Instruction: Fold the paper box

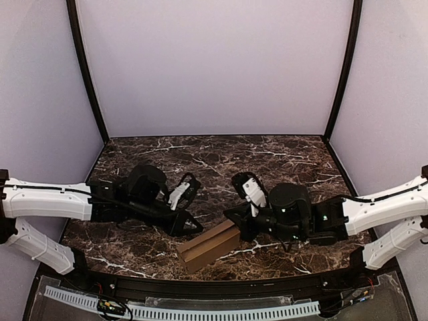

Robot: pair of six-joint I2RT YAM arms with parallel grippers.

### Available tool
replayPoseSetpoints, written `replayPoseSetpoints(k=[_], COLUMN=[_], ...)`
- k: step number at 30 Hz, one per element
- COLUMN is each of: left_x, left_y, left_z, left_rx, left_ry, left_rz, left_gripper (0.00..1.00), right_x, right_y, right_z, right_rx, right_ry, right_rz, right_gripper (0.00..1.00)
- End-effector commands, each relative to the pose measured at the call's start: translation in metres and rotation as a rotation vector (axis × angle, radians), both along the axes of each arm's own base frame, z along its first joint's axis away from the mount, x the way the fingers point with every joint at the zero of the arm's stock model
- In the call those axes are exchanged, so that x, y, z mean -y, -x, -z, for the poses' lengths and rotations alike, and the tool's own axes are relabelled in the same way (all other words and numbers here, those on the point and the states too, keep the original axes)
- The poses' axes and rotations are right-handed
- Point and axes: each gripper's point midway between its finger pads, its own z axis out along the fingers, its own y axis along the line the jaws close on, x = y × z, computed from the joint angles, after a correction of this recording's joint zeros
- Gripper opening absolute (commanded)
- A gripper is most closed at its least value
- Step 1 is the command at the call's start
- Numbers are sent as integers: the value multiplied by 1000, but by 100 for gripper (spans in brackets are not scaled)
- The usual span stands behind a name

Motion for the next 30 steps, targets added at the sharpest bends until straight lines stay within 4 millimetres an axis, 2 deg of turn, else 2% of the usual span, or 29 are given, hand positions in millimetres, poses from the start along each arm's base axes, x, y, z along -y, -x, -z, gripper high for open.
replayPoseSetpoints(k=[1, 4, 8, 11, 14, 19, 23, 24, 25, 26, 30], left_x=[4, 4, 1, -2, -4, -7, -7, -5, -8, -5, 2], left_y=[22, 25, 28, 33, 32, 29, 20, 18, 16, 14, 14], left_z=[13, 24, 52, 73, 86, 97, 80, 68, 66, 54, 30], left_rx=[-95, -120, -149, -169, -178, -170, -108, -87, -74, -56, -39], left_ry=[39, 42, -1, -42, -71, -123, -131, -113, -126, -104, -54], left_rz=[56, 41, 23, 21, 11, -4, -13, -16, -24, -25, -4], left_gripper=[1, 1, 1, 1, 1, 1, 1, 1, 2, 3, 7], right_x=[-28, -36, -35, -24, -7, 9, 12, 12, 12, 12, 11], right_y=[4, 4, 9, 13, 18, 23, 25, 25, 25, 25, 24], right_z=[2, 21, 55, 89, 120, 152, 169, 170, 171, 171, 174], right_rx=[-32, -64, -122, -176, -226, -270, -297, -299, -299, -300, -302], right_ry=[-62, -46, 5, 77, 161, 259, 299, 301, 304, 305, 316], right_rz=[-41, -44, -34, -1, 44, 85, 96, 100, 100, 103, 108], right_gripper=[0, 0, 0, 0, 0, 0, 0, 0, 0, 0, 0])
